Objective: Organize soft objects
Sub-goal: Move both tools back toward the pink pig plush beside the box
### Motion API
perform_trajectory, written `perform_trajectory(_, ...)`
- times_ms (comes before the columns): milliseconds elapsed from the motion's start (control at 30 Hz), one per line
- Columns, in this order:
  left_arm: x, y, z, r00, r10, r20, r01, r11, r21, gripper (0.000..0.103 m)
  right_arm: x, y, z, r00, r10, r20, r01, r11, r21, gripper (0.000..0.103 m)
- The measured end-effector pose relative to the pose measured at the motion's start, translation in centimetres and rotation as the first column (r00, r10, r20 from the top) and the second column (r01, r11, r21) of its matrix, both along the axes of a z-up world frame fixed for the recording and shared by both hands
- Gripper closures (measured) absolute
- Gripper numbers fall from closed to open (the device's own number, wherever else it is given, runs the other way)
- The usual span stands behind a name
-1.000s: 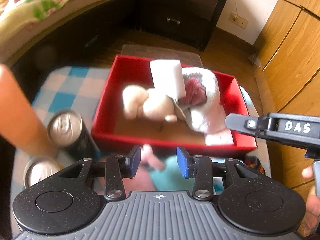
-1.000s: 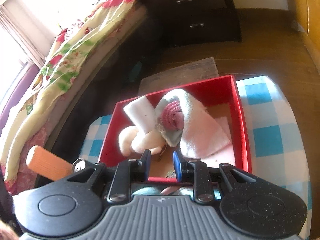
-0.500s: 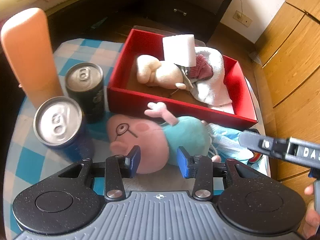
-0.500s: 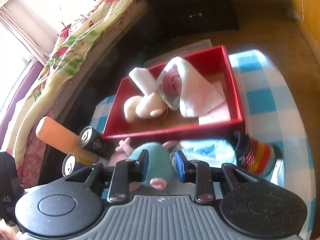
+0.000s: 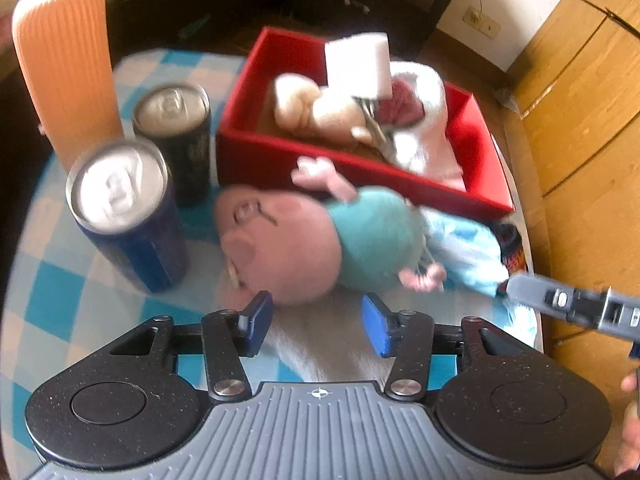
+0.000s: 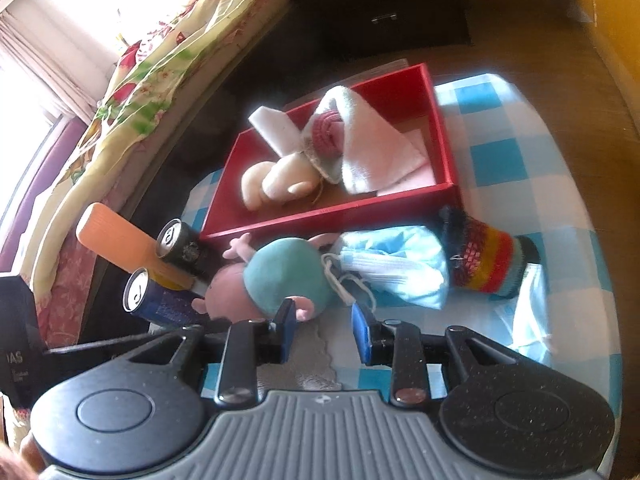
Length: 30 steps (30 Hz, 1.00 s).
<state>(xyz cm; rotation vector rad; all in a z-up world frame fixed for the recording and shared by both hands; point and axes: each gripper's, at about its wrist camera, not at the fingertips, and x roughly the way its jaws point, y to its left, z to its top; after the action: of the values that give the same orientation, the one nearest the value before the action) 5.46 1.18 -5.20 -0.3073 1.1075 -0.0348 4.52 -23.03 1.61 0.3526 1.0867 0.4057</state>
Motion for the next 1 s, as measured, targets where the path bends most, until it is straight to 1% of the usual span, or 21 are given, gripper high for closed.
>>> perform_trajectory(67, -0.4, -0.6, -0.7, 1.0, -0.021, -0.019, 0.021, 1.0, 0.018, 0.054, 0.0, -0.3, -0.1, 1.0, 0.0, -0.002, 0.0, 1.0, -0.003, 0.09)
perform_trajectory(133, -1.0, -0.8, -1.4, 0.999, -0.023, -0.036, 0.023, 0.999, 0.022, 0.055, -0.1, -0.5, -0.1, 1.0, -0.001, -0.001, 0.001, 1.0, -0.004, 0.09)
perform_trajectory(300, -2.3, -1.5, -3.1, 0.993, -0.06, -0.098, 0.055, 0.997, -0.054, 0.053, 0.0, -0.2, -0.5, 1.0, 0.011, -0.006, -0.011, 1.0, -0.013, 0.089)
perform_trajectory(333, -2.6, -2.1, -3.4, 0.991, -0.076, -0.106, 0.07, 0.996, -0.051, 0.053, 0.0, 0.1, -0.6, 1.0, 0.018, -0.011, -0.019, 1.0, -0.016, 0.089)
perform_trajectory(433, -2.9, -3.7, -3.9, 0.985, -0.124, -0.116, 0.125, 0.992, 0.002, 0.053, 0.2, 0.4, -0.4, 0.999, 0.032, -0.005, -0.032, 0.999, -0.017, 0.089)
perform_trajectory(467, -2.9, -3.9, -3.8, 0.985, -0.126, -0.114, 0.128, 0.992, 0.011, 0.053, 0.3, 0.1, 0.0, 1.0, 0.021, 0.006, -0.02, 1.0, -0.008, 0.089)
perform_trajectory(533, -2.7, -3.4, -3.3, 0.988, -0.117, -0.097, 0.118, 0.993, -0.002, 0.055, 0.4, -0.4, 0.4, 1.0, -0.002, 0.02, 0.002, 1.0, 0.006, 0.085)
perform_trajectory(600, -2.4, -2.6, -2.6, 0.993, -0.088, -0.077, 0.087, 0.996, -0.02, 0.058, 0.5, -0.7, 0.3, 1.0, -0.013, 0.022, 0.013, 1.0, -0.001, 0.084)
perform_trajectory(667, -1.9, -2.0, -2.2, 0.996, -0.064, -0.068, 0.063, 0.998, -0.017, 0.06, 0.7, -0.6, -0.2, 1.0, -0.009, 0.006, 0.009, 1.0, -0.021, 0.084)
perform_trajectory(700, -1.8, -1.7, -2.0, 0.997, -0.053, -0.064, 0.052, 0.998, -0.019, 0.062, 0.9, -0.7, -0.2, 1.0, -0.008, 0.004, 0.008, 1.0, -0.024, 0.084)
perform_trajectory(733, -1.7, -1.5, -1.8, 0.997, -0.048, -0.058, 0.047, 0.999, -0.025, 0.068, 1.0, -0.9, -0.1, 1.0, -0.012, 0.008, 0.012, 1.0, -0.023, 0.084)
perform_trajectory(800, -1.5, -1.3, -1.1, 0.998, -0.047, -0.038, 0.046, 0.998, -0.037, 0.07, 1.1, -1.8, 0.3, 0.999, -0.041, 0.022, 0.042, 0.999, -0.024, 0.084)
perform_trajectory(833, -1.3, -1.3, -0.7, 0.999, -0.044, -0.025, 0.043, 0.998, -0.04, 0.071, 1.1, -2.3, 0.3, 0.998, -0.064, 0.023, 0.065, 0.998, -0.02, 0.083)
perform_trajectory(900, -0.9, -1.0, 0.2, 0.999, -0.033, 0.001, 0.033, 0.999, -0.032, 0.071, 1.2, -2.6, -0.2, 0.996, -0.09, -0.003, 0.09, 0.996, 0.005, 0.083)
perform_trajectory(933, -0.7, -0.7, 0.6, 1.0, -0.008, 0.015, 0.008, 1.0, -0.027, 0.071, 1.2, -2.4, -0.4, 0.996, -0.087, -0.014, 0.087, 0.996, 0.02, 0.083)
perform_trajectory(1000, -0.2, 0.0, 1.1, 0.999, 0.039, 0.034, -0.038, 0.999, -0.017, 0.07, 1.1, -1.2, -0.8, 0.998, -0.05, -0.025, 0.05, 0.998, 0.026, 0.083)
